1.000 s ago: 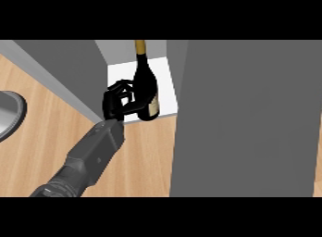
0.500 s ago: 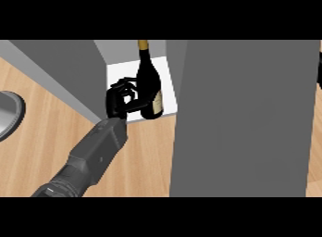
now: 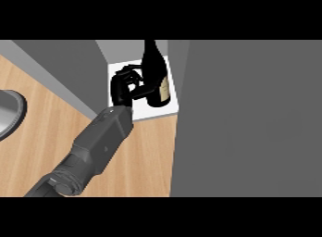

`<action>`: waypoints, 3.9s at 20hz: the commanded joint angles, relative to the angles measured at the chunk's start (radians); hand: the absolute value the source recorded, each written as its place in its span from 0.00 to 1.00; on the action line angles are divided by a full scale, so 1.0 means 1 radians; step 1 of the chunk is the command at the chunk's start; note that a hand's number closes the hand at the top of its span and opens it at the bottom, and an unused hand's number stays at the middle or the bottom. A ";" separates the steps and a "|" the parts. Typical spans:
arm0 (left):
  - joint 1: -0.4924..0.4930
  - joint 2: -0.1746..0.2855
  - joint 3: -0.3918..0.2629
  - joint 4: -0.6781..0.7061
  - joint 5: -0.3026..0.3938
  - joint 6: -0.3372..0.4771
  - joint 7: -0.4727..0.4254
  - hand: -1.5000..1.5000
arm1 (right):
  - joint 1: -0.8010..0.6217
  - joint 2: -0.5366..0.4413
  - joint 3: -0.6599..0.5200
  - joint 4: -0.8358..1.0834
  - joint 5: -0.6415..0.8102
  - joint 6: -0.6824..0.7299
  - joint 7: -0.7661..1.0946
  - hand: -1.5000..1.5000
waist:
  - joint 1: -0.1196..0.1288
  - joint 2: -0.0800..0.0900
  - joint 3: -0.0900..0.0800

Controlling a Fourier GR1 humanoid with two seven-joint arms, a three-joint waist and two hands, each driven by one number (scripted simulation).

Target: Pick up the wine, place it into the cabinet and close the cabinet

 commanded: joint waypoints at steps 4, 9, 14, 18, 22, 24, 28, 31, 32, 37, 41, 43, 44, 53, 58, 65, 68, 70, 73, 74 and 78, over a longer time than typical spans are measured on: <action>-0.078 -0.001 -0.014 0.027 0.013 0.044 0.045 1.00 | -0.006 -0.021 -0.036 -0.001 -0.017 0.005 0.005 0.00 | 0.010 0.003 0.000; -0.138 -0.001 0.005 0.052 0.030 0.066 0.088 1.00 | 0.033 -0.010 -0.035 -0.039 -0.032 0.007 0.001 0.00 | 0.010 0.004 0.002; -0.175 -0.001 0.009 0.078 0.032 0.059 0.129 1.00 | 0.026 -0.010 -0.039 -0.003 -0.017 0.014 -0.024 0.00 | 0.025 0.009 0.001; -0.163 0.012 0.027 0.100 0.037 0.018 0.114 1.00 | 0.025 -0.016 -0.050 -0.014 -0.021 0.009 -0.012 0.00 | 0.038 0.012 0.000; -0.193 0.031 -0.029 0.159 -0.025 0.100 0.117 1.00 | 0.023 -0.022 -0.044 -0.024 -0.040 0.022 -0.004 0.00 | 0.020 0.015 0.002; -0.195 0.039 -0.086 0.176 -0.083 0.155 0.093 1.00 | 0.049 -0.011 -0.047 -0.016 -0.032 0.023 -0.019 0.00 | 0.014 0.019 0.004; -0.185 0.064 -0.114 0.177 -0.114 0.214 0.108 1.00 | 0.041 -0.010 -0.037 -0.027 -0.033 0.026 -0.019 0.00 | 0.021 0.017 0.002; -0.172 0.102 -0.135 0.178 -0.135 0.258 0.136 1.00 | 0.042 -0.011 -0.042 -0.040 -0.042 0.028 -0.017 0.00 | 0.000 0.024 0.002; -0.176 0.113 -0.152 0.178 -0.153 0.273 0.160 1.00 | 0.052 -0.006 -0.033 -0.029 -0.028 0.030 -0.025 0.00 | 0.012 0.023 0.002; -0.132 0.099 -0.148 0.178 -0.152 0.327 0.151 1.00 | 0.044 -0.008 -0.034 -0.037 -0.044 0.043 -0.035 0.00 | 0.005 0.029 0.000; -0.141 0.128 -0.180 0.177 -0.187 0.289 0.202 1.00 | 0.031 -0.022 -0.049 -0.017 -0.053 0.055 -0.040 0.00 | 0.002 0.032 0.001; -0.116 0.116 -0.174 0.177 -0.182 0.246 0.174 0.00 | 0.026 -0.011 -0.033 -0.012 -0.045 0.043 -0.030 0.00 | 0.011 0.033 -0.002; -0.126 0.117 -0.174 0.177 -0.183 0.244 0.184 0.00 | 0.014 -0.015 -0.031 -0.013 -0.035 0.043 -0.033 0.00 | 0.015 0.029 -0.002; -0.116 0.156 -0.163 0.177 -0.174 0.210 0.209 0.00 | 0.035 -0.010 -0.031 -0.025 -0.039 0.041 -0.031 0.00 | 0.010 0.030 -0.001; -0.124 0.157 -0.180 0.177 -0.193 0.187 0.180 0.00 | 0.030 -0.008 -0.029 -0.019 -0.027 0.036 -0.040 0.00 | 0.030 0.020 -0.001; -0.156 0.182 -0.228 0.140 -0.242 -0.054 0.186 0.00 | 0.012 -0.013 -0.012 -0.019 0.001 0.012 -0.014 0.00 | 0.068 0.000 -0.001; -0.146 0.163 -0.169 0.069 -0.185 -0.146 0.103 0.00 | 0.028 -0.009 -0.024 -0.043 -0.020 0.000 -0.001 0.00 | 0.081 -0.010 -0.001; -0.144 0.145 -0.132 0.022 -0.151 -0.242 0.064 0.00 | 0.019 -0.021 -0.025 -0.030 -0.006 -0.007 0.013 0.00 | 0.095 -0.014 -0.002; -0.141 0.126 -0.101 -0.009 -0.128 -0.304 0.001 0.00 | -0.001 -0.023 -0.028 -0.020 0.015 -0.031 0.013 0.00 | 0.125 -0.025 -0.001; -0.152 0.122 -0.079 -0.018 -0.110 -0.312 0.008 0.00 | 0.072 -0.031 -0.039 -0.069 -0.021 0.001 0.010 0.00 | 0.124 -0.029 0.002; -0.139 0.093 -0.072 -0.043 -0.114 -0.407 0.016 0.00 | 0.012 -0.071 -0.084 -0.050 -0.030 -0.028 0.045 0.00 | 0.151 -0.037 0.002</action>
